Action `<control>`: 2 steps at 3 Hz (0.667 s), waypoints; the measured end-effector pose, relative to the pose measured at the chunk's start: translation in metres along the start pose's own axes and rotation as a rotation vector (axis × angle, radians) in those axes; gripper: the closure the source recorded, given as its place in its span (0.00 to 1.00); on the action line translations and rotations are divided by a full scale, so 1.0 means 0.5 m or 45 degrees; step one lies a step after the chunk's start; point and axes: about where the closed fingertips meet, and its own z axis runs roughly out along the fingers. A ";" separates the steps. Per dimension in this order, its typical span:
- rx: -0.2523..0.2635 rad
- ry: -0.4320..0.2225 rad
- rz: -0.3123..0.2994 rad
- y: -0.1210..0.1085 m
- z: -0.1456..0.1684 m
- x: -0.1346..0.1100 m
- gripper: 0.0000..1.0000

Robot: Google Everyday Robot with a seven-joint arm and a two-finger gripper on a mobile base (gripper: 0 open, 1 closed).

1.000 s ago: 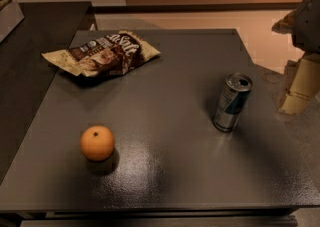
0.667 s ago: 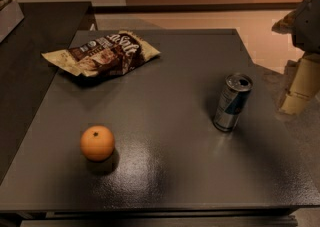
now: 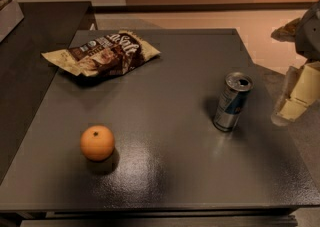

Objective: Knock redbull can over

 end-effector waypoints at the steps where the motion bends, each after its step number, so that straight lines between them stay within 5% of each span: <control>1: -0.042 -0.172 0.020 0.018 0.028 -0.015 0.00; 2: -0.073 -0.313 0.051 0.029 0.049 -0.032 0.00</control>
Offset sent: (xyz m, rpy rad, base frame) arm -0.0021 0.0365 -0.0300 0.4023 -0.0077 0.0406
